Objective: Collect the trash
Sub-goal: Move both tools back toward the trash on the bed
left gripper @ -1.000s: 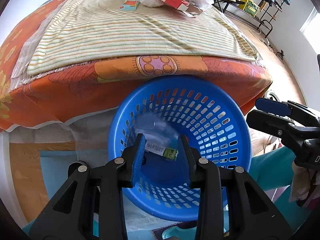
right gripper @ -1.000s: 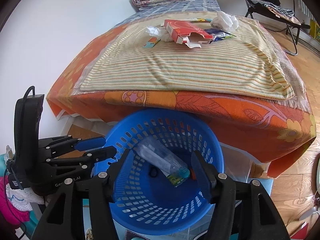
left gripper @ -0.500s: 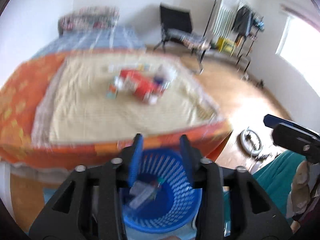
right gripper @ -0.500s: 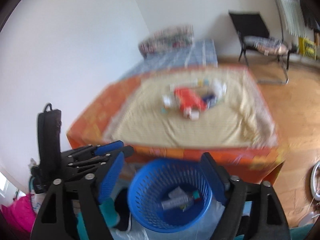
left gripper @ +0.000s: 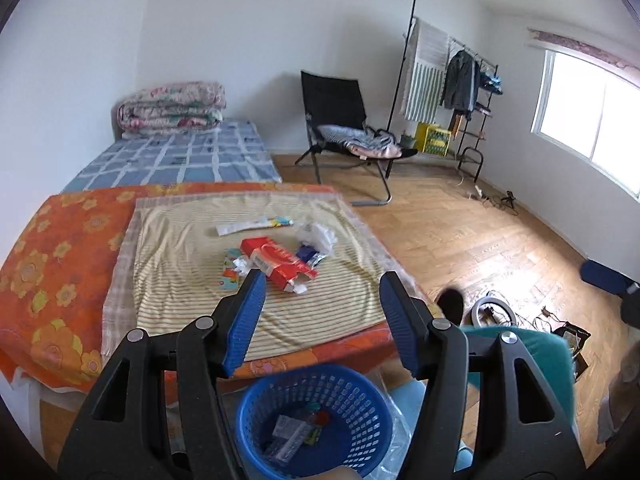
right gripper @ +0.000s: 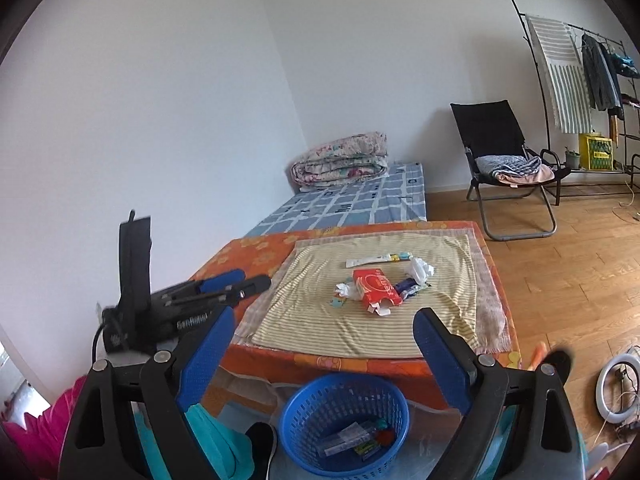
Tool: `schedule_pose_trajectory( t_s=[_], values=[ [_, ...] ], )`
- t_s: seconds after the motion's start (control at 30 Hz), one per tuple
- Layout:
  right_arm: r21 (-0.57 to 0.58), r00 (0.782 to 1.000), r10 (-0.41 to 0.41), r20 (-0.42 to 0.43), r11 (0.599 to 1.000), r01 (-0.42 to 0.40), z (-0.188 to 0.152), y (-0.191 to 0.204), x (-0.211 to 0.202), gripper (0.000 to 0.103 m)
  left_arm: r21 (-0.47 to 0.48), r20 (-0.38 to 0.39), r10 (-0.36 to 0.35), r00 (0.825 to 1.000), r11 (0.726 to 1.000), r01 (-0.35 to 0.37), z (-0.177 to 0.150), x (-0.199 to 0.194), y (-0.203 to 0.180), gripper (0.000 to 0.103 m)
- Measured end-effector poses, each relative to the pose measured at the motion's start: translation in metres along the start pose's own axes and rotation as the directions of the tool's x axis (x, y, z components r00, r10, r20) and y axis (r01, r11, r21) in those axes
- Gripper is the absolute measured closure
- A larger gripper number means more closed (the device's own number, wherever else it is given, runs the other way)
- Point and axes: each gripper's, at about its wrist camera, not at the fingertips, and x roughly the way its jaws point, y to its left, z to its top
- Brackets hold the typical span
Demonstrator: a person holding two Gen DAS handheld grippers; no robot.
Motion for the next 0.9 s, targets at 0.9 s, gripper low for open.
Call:
schedule_pose_trajectory(
  t_s=[0.9],
  values=[
    [0.281, 0.978, -0.009, -0.208, 0.957, 0.069, 0.016, -0.174, 0.205, 0.011, -0.32, -0.323, -0.081, 0.943, 0.947, -0.028, 0.002, 0.219, 0.094, 0.042]
  ],
)
